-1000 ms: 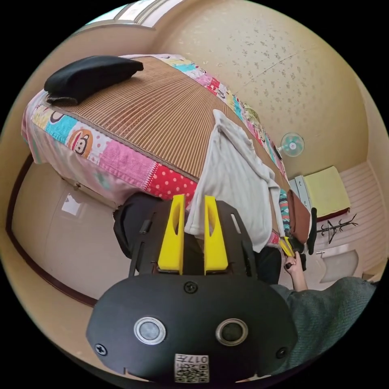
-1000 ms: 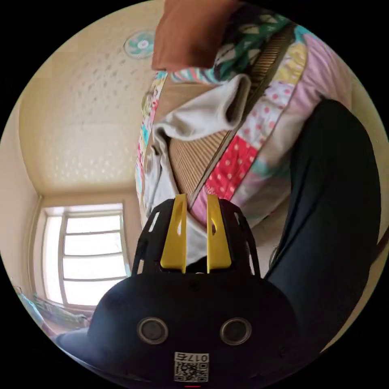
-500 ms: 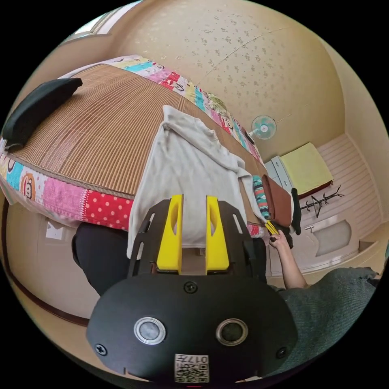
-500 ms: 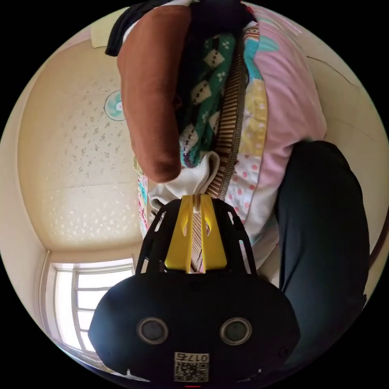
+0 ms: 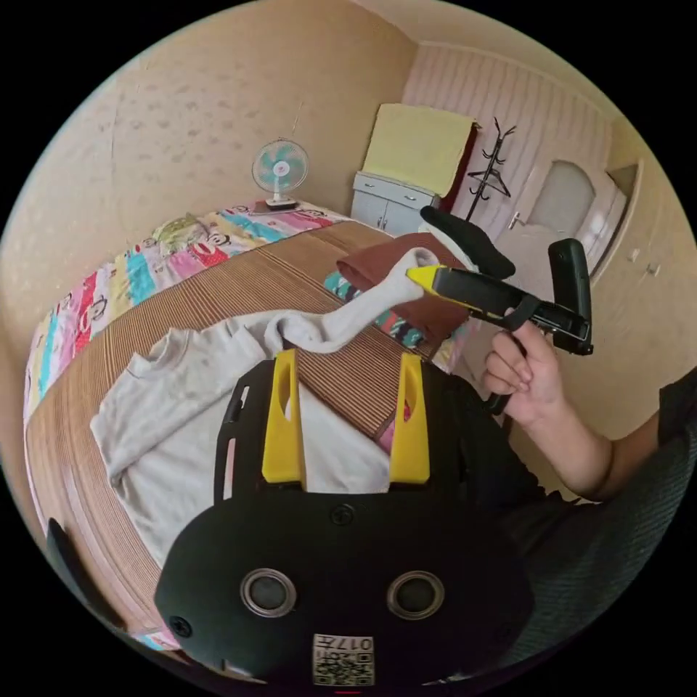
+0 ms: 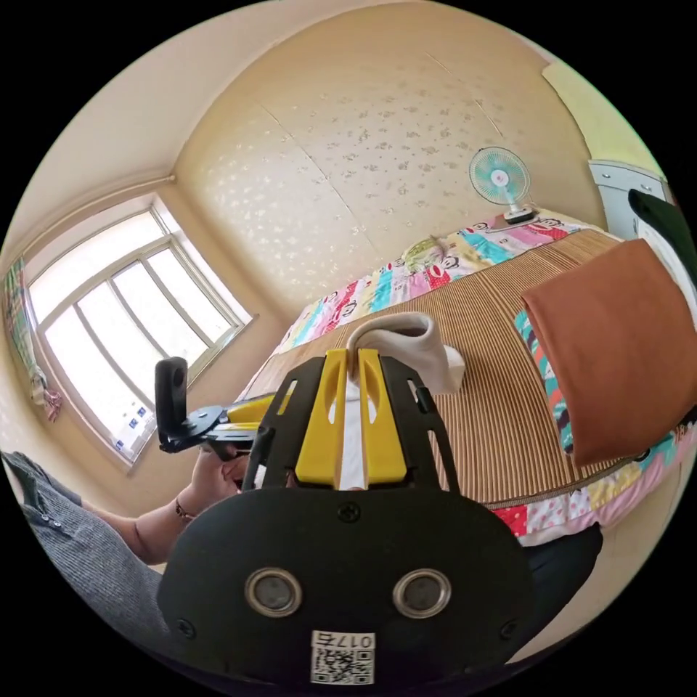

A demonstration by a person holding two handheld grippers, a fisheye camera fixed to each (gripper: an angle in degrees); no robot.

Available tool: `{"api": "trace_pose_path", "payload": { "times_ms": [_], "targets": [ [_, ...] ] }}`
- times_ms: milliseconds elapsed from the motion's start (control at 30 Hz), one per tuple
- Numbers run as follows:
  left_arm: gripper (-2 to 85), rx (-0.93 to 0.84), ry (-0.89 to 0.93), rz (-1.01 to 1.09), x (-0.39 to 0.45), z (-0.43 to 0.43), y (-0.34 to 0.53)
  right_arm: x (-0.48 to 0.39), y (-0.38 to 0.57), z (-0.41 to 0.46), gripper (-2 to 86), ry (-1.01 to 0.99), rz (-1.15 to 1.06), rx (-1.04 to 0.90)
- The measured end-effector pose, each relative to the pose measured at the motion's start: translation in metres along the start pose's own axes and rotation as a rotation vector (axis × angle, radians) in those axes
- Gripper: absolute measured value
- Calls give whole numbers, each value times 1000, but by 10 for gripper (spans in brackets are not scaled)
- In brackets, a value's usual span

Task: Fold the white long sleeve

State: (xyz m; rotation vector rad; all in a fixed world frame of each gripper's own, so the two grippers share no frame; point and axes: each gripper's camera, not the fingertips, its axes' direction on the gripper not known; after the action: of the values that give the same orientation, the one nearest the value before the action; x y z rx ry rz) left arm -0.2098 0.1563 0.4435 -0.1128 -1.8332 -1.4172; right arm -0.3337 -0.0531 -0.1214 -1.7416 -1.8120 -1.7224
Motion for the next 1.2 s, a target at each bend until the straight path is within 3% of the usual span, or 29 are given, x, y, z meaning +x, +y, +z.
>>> {"api": "trace_pose_path", "payload": {
  "times_ms": [167, 233, 333, 433, 567, 633, 700, 833, 933, 1067, 1200],
  "targets": [
    [166, -24, -70, 379, 58, 32, -68, 0, 14, -23, 23, 15, -38, 22],
    [74, -27, -80, 510, 80, 51, -95, 4, 19, -32, 20, 29, -43, 58],
    [26, 9, -44, 495, 75, 66, -139, 16, 37, -54, 15, 181, 26, 214],
    [24, 69, 33, 257, 13, 57, -191, 26, 58, -73, 9, 288, 47, 341],
    [30, 308, 195, -122, -121, -7, -188, 52, 70, -51, 6, 316, 37, 191],
    [33, 501, 180, -286, -210, -56, -138, 68, 82, -36, 5, 283, 69, 127],
    [34, 556, 147, -443, -277, -82, -86, 84, 97, -17, 5, 243, 104, 70],
    [39, 510, 0, -879, -405, -93, 62, 106, 130, 45, 6, 214, 160, -104],
    [45, 456, 112, -1190, -465, -70, 157, 103, 144, 86, 7, 185, 158, -212],
    [58, 523, 219, -1213, -487, -64, 195, 86, 153, 124, 12, 156, 78, -310],
    [110, 478, 177, -1122, -499, -79, 171, 84, 159, 153, 28, 173, 37, -381]
  ]
}}
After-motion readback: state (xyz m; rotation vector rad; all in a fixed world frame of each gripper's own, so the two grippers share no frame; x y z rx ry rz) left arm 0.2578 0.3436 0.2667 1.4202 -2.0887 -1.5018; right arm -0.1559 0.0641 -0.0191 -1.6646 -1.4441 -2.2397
